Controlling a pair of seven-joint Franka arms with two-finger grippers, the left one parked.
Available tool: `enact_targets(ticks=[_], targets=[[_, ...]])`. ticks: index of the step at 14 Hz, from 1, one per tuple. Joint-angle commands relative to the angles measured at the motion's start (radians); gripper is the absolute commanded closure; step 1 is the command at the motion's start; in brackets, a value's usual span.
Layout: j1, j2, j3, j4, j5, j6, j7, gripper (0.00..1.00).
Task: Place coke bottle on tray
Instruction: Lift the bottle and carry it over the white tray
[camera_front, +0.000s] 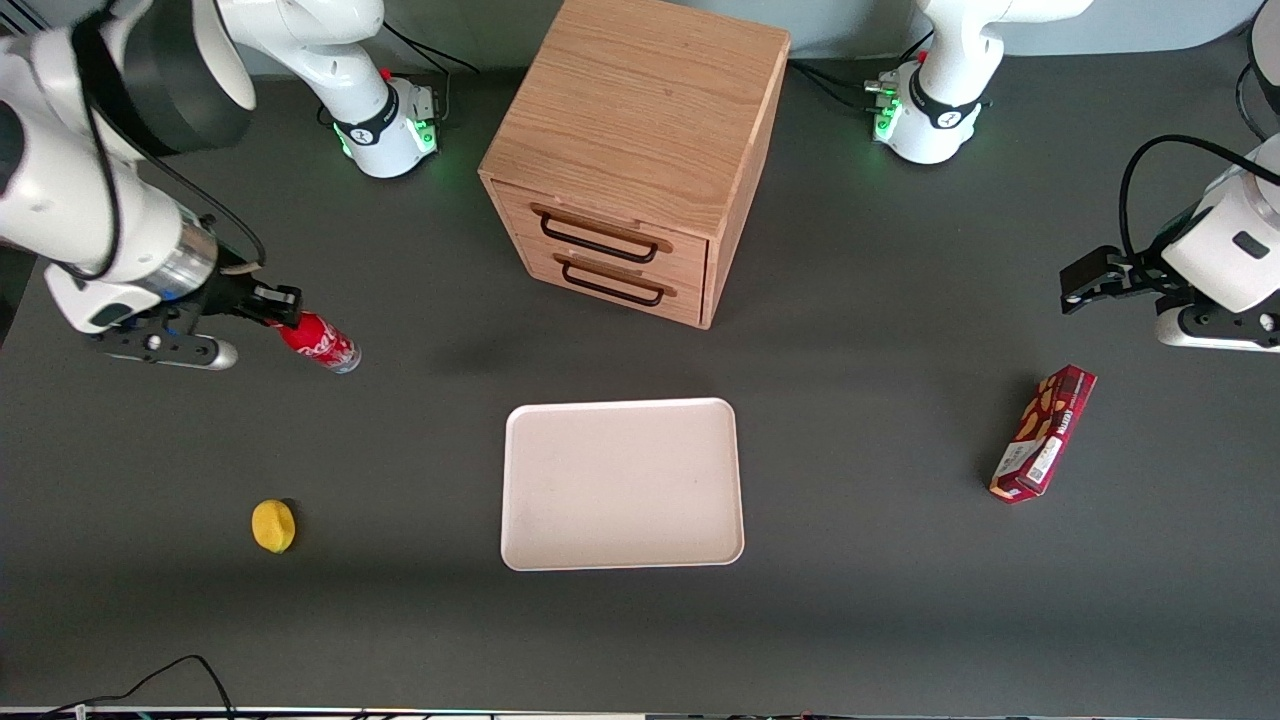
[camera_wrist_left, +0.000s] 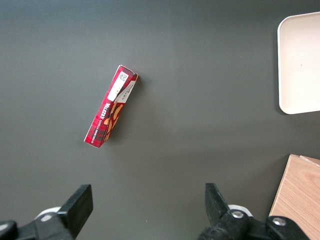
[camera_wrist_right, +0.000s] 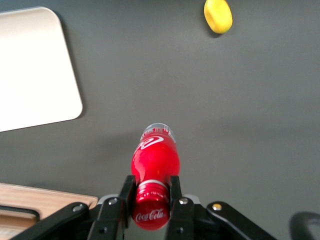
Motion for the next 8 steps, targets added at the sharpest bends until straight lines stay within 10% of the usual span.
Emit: enact_targets(ticks=[1,8], targets=[[0.032,0.286,0.071,0.404,-0.004,-0.180,0.150,1.00],[0.146,0.687,0.187,0.680,-0.133,0.092,0.660,1.00]])
